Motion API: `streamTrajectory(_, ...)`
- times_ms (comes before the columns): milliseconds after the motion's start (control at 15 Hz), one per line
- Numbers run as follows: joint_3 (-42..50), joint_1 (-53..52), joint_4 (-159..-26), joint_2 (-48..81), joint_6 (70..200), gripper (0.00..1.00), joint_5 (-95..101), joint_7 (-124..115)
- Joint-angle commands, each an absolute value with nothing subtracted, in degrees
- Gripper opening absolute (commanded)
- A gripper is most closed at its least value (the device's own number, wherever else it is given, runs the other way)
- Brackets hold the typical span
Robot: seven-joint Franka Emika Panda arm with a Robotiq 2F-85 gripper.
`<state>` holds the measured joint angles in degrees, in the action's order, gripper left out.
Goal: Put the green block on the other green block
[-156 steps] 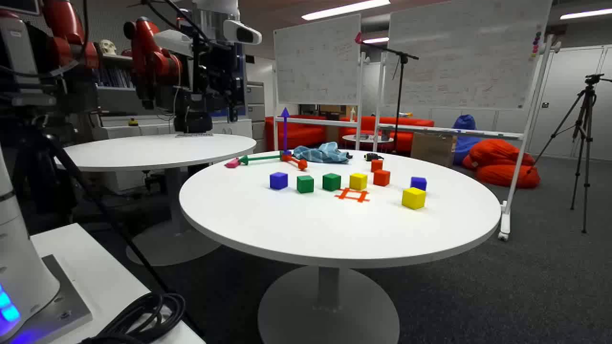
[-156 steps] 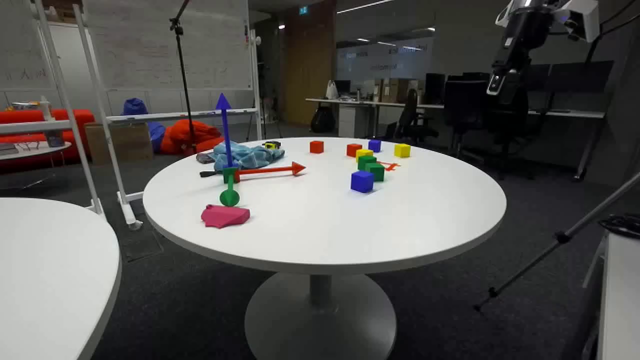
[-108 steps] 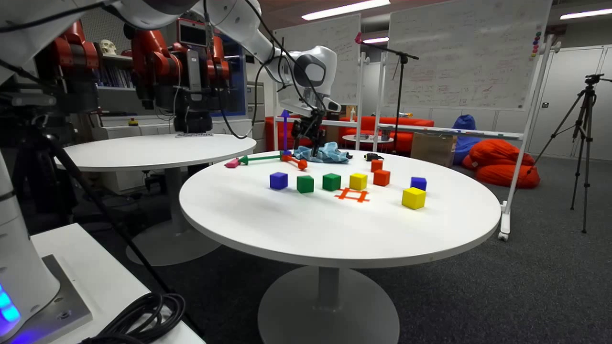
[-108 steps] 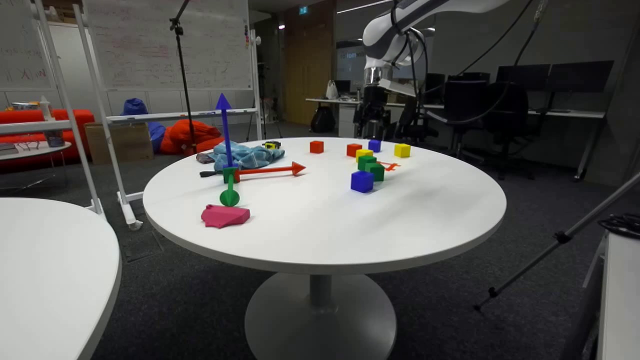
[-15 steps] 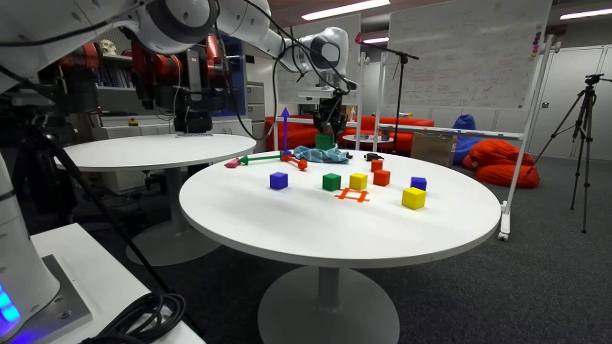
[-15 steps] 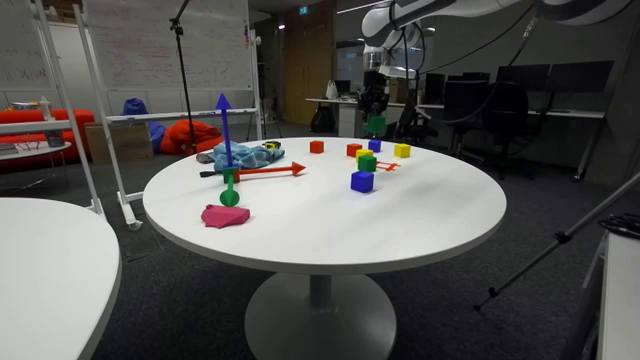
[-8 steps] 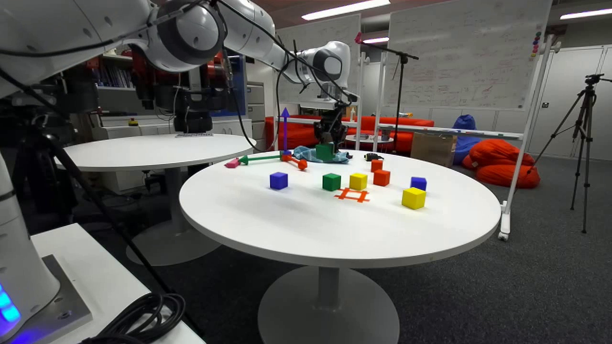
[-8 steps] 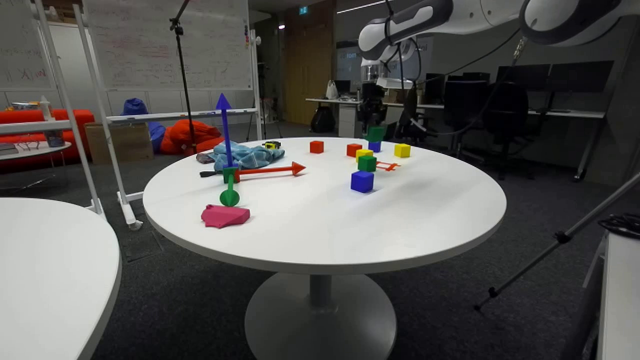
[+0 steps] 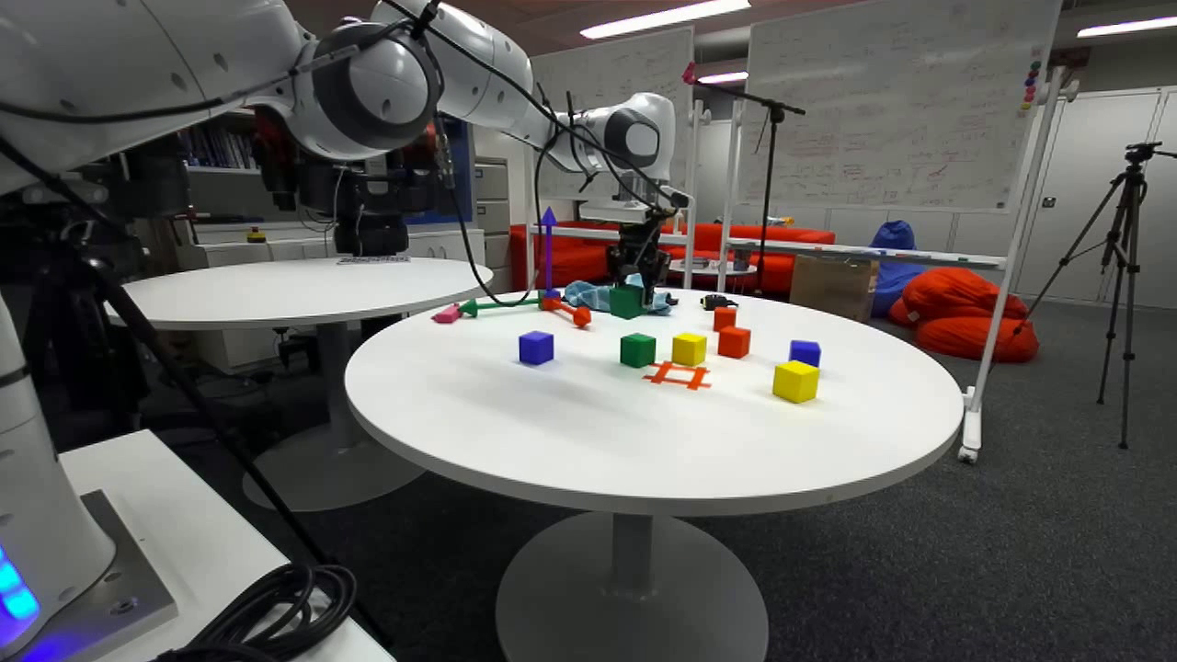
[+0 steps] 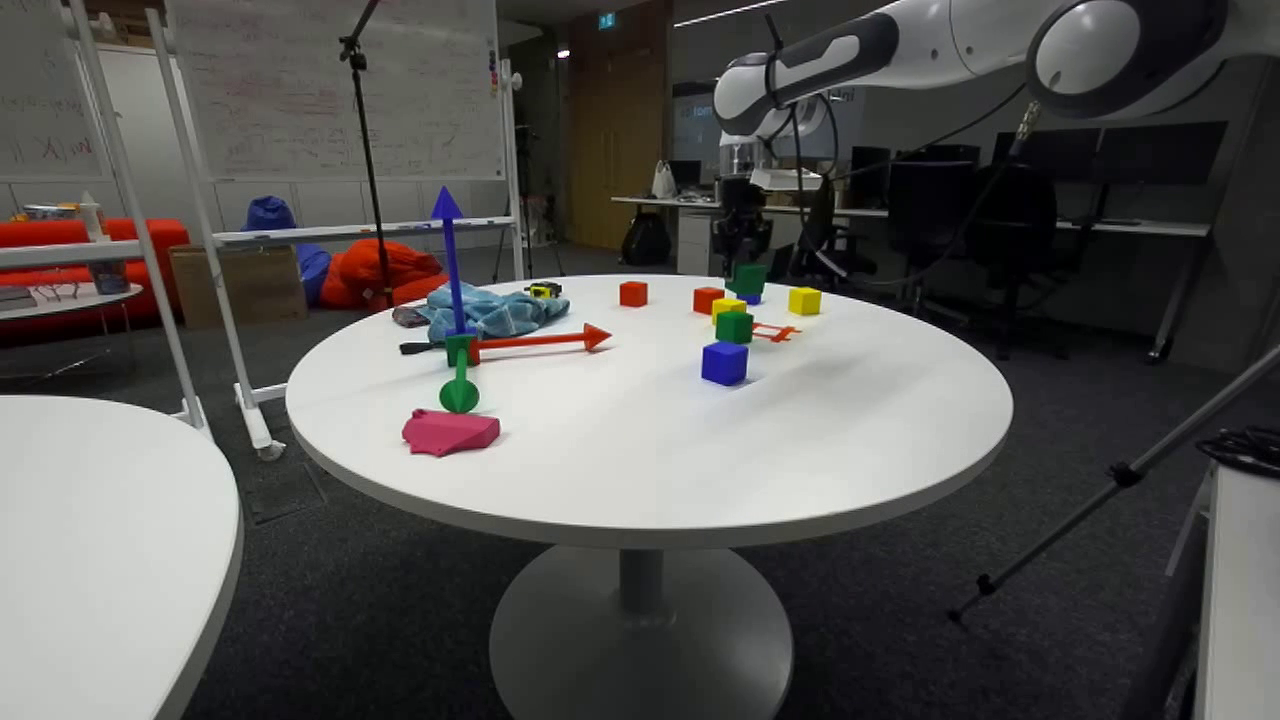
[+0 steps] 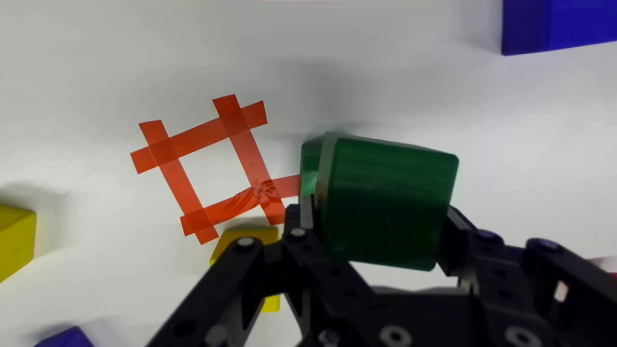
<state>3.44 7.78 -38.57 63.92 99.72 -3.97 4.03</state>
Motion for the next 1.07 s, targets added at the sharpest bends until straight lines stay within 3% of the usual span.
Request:
streamTrajectory(0,3.92,7.83,-34.37,66.14,99.29,0.32,-3.80,2.29)
streamTrajectory(1000,5.93,7.76,-31.72,71.80,109.43,0.32,-3.32,2.00)
